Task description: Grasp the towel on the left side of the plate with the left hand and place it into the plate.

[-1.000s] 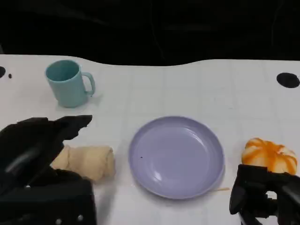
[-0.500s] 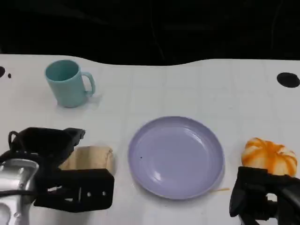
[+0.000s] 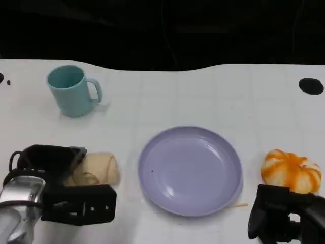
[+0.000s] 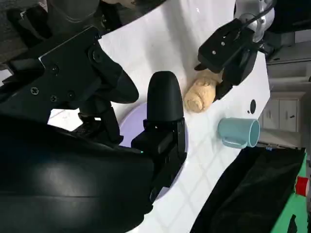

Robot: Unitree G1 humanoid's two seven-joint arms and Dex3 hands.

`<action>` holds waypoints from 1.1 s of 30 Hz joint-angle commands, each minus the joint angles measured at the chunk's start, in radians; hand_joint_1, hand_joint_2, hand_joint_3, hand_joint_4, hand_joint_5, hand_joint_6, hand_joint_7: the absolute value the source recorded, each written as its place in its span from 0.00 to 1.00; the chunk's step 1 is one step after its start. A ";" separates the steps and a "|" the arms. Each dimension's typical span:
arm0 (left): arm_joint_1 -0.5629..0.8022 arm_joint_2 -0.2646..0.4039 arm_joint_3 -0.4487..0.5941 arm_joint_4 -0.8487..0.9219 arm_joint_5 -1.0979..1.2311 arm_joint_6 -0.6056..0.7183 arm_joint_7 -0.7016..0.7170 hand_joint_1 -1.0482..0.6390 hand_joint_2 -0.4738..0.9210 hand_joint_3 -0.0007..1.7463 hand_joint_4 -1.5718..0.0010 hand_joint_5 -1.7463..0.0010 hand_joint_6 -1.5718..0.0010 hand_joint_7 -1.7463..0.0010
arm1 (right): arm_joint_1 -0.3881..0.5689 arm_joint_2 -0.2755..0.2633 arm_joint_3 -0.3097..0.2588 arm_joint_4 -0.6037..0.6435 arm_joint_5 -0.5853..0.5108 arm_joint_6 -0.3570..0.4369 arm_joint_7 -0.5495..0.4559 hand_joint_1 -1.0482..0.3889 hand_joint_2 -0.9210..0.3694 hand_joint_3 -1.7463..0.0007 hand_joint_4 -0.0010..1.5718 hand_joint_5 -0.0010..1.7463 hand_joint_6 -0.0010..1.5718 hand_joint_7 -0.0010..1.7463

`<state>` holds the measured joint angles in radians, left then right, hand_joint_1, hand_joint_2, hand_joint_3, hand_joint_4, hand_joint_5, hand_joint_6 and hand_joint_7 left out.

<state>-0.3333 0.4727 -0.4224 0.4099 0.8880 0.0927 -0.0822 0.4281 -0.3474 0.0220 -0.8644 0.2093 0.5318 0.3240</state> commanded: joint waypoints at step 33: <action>-0.076 -0.301 -0.067 -0.439 -0.018 0.110 -0.067 0.47 0.79 0.49 0.45 0.00 0.54 0.18 | -0.011 -0.005 0.012 -0.015 -0.006 -0.004 -0.013 0.69 0.31 0.29 0.45 1.00 0.40 0.88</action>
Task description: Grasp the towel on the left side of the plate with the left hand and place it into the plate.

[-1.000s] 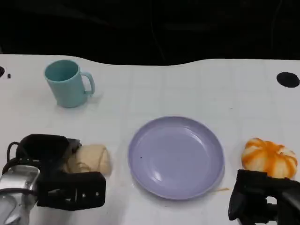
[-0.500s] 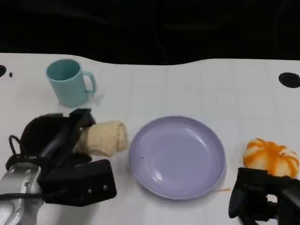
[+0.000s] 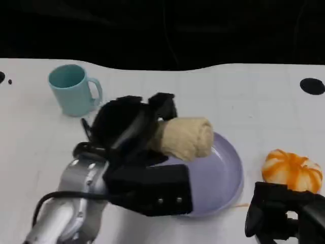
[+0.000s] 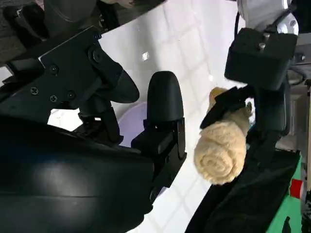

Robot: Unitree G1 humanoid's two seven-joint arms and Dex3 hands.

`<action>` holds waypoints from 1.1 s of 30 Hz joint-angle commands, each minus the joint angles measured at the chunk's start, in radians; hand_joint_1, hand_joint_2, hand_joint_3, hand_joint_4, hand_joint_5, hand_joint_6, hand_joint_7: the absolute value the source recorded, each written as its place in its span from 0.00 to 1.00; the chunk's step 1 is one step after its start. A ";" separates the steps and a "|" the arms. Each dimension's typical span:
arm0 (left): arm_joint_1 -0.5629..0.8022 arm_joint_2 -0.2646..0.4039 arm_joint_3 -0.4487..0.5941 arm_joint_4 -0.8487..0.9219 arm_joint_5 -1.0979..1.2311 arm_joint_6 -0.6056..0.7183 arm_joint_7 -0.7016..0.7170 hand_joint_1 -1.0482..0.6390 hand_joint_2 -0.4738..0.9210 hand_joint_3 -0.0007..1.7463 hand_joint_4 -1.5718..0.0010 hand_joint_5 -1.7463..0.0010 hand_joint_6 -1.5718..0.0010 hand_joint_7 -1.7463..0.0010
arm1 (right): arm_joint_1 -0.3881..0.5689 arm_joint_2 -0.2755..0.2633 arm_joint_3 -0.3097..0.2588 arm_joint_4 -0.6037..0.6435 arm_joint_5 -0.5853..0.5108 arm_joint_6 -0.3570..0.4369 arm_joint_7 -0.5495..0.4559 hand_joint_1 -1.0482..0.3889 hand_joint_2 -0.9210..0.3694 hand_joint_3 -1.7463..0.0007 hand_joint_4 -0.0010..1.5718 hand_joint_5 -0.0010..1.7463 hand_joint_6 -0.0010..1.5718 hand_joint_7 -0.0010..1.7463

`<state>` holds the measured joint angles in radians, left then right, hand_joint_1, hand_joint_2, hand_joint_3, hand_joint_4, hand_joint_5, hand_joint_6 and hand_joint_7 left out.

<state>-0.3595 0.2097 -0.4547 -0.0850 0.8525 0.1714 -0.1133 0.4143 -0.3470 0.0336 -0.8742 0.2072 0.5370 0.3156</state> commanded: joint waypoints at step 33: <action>-0.038 0.052 0.035 -0.176 -0.119 0.163 -0.459 0.07 1.00 0.16 1.00 0.86 0.98 0.99 | -0.001 -0.003 -0.009 -0.008 0.015 0.003 -0.009 0.69 0.32 0.28 0.46 1.00 0.41 0.88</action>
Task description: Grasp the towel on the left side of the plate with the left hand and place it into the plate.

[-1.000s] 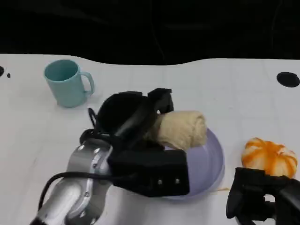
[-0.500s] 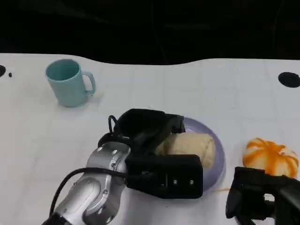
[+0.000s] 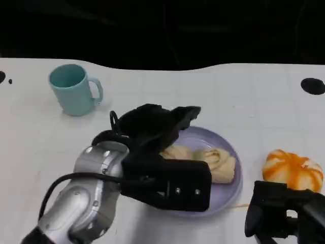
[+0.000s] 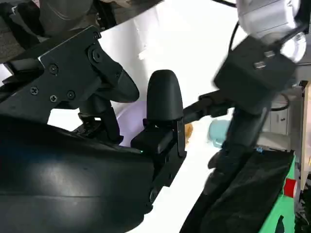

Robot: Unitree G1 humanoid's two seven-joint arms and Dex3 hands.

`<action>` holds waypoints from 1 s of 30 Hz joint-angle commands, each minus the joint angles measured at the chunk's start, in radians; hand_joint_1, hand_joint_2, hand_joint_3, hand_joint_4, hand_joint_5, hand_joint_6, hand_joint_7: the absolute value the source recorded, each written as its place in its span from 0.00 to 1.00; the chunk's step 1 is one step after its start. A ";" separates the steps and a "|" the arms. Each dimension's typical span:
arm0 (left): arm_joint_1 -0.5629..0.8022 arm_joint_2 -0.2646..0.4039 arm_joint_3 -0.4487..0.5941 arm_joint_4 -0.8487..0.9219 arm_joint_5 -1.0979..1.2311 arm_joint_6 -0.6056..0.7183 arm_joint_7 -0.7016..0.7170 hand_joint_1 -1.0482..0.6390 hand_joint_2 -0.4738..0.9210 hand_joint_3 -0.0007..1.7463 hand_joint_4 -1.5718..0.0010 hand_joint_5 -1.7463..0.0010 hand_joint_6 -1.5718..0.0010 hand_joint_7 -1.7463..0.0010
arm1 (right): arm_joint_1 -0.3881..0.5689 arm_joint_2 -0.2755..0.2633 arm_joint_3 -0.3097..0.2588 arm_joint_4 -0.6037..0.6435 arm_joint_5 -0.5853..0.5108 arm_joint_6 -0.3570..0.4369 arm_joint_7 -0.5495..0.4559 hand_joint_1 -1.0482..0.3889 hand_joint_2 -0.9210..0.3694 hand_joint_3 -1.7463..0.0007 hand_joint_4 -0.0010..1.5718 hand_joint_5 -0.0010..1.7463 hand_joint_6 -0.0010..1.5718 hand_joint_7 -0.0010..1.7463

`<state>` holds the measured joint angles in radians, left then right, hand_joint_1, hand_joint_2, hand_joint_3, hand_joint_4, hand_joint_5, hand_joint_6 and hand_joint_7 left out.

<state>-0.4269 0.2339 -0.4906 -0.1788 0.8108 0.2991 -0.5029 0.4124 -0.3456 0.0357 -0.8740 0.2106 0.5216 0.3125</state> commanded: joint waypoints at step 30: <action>0.590 -0.095 0.757 -0.629 -1.258 0.400 0.074 0.47 0.81 0.48 0.46 0.27 0.42 0.48 | -0.022 -0.005 -0.014 -0.005 0.015 0.046 -0.005 0.70 0.32 0.28 0.46 1.00 0.40 0.89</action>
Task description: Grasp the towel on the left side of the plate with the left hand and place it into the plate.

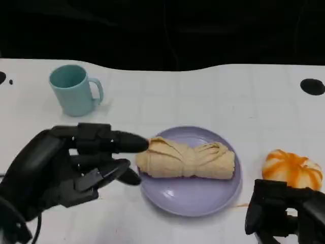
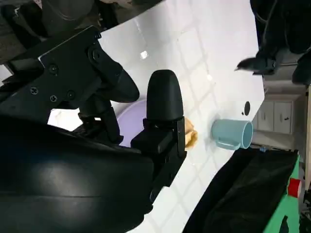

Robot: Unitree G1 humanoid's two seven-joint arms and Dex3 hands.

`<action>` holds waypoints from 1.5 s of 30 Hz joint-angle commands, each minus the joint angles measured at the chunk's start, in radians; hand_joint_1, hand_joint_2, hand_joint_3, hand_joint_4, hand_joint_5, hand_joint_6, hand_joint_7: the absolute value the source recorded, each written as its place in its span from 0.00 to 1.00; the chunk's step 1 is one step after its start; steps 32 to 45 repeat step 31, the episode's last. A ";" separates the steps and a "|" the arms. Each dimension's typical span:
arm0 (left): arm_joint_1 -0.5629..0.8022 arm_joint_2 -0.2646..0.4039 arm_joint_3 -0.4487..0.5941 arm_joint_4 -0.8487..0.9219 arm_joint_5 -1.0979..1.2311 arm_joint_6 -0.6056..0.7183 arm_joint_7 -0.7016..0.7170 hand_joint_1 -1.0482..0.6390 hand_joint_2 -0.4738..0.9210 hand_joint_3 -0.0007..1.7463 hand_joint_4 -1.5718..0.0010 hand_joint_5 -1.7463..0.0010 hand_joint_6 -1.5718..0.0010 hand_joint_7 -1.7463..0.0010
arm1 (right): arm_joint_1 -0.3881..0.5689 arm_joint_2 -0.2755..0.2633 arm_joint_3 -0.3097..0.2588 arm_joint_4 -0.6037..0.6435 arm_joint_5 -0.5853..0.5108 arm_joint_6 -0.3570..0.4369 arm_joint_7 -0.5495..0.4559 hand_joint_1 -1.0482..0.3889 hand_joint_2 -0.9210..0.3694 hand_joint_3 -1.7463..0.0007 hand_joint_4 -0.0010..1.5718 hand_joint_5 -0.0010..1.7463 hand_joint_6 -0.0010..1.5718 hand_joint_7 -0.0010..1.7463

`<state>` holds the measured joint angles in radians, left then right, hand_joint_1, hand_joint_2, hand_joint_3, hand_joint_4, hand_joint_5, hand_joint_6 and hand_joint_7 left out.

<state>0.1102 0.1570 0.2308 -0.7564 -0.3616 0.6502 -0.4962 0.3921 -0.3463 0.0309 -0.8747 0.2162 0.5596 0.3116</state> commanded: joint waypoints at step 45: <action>0.332 -0.044 -0.124 0.083 -0.027 -0.369 0.146 0.45 0.78 0.54 0.45 0.10 0.49 0.20 | -0.006 -0.008 -0.038 0.044 0.004 -0.042 0.028 0.72 0.31 0.29 0.45 1.00 0.39 0.89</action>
